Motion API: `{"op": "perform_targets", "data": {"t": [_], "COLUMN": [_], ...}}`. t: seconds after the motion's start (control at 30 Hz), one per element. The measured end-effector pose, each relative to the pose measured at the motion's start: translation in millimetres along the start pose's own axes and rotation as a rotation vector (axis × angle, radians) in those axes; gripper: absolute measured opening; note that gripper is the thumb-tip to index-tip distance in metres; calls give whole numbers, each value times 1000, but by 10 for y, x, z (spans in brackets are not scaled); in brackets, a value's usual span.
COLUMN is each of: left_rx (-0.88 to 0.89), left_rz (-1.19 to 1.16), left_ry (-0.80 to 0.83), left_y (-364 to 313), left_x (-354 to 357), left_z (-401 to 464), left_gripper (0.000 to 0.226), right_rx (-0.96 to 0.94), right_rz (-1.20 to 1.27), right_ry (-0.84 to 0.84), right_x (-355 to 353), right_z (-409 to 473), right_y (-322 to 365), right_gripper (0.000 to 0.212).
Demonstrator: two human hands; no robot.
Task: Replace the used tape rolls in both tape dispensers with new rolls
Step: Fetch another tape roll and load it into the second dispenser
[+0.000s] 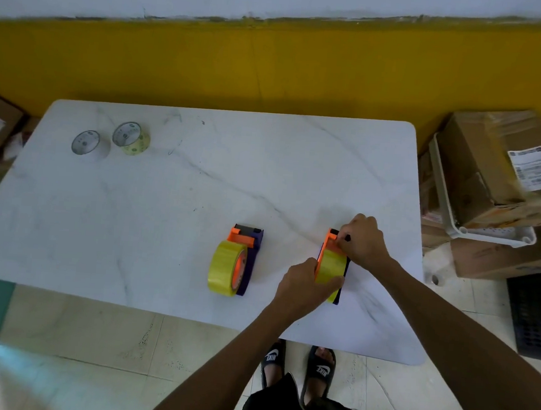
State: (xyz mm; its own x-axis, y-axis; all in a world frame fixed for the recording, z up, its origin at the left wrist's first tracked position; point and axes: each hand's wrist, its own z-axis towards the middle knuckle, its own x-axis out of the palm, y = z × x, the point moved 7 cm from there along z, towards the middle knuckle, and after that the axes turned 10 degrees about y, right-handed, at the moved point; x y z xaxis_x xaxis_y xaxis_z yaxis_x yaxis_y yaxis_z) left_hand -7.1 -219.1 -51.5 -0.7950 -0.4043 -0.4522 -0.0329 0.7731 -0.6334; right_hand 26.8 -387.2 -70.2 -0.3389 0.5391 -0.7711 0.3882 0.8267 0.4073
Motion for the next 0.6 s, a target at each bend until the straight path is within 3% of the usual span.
{"op": "perform_targets", "data": {"t": [0.13, 0.3, 0.47, 0.6], "left_rx": [-8, 9, -53, -77], "left_rz": [248, 460, 428, 494], "left_ry": [-51, -89, -52, -42], "left_y": [-131, -238, -95, 12], "left_x": [-68, -132, -21, -97], "left_z": [-24, -56, -130, -127], "left_gripper": [57, 65, 61, 73], "right_rx": [59, 144, 82, 62], "right_rz": [-176, -102, 14, 42], "right_ry": [48, 95, -6, -142], "right_x": [-1, -173, -168, -205], "right_z": [9, 144, 181, 182], "right_y": [58, -61, -209, -248], "right_gripper": [20, 19, 19, 19]}}
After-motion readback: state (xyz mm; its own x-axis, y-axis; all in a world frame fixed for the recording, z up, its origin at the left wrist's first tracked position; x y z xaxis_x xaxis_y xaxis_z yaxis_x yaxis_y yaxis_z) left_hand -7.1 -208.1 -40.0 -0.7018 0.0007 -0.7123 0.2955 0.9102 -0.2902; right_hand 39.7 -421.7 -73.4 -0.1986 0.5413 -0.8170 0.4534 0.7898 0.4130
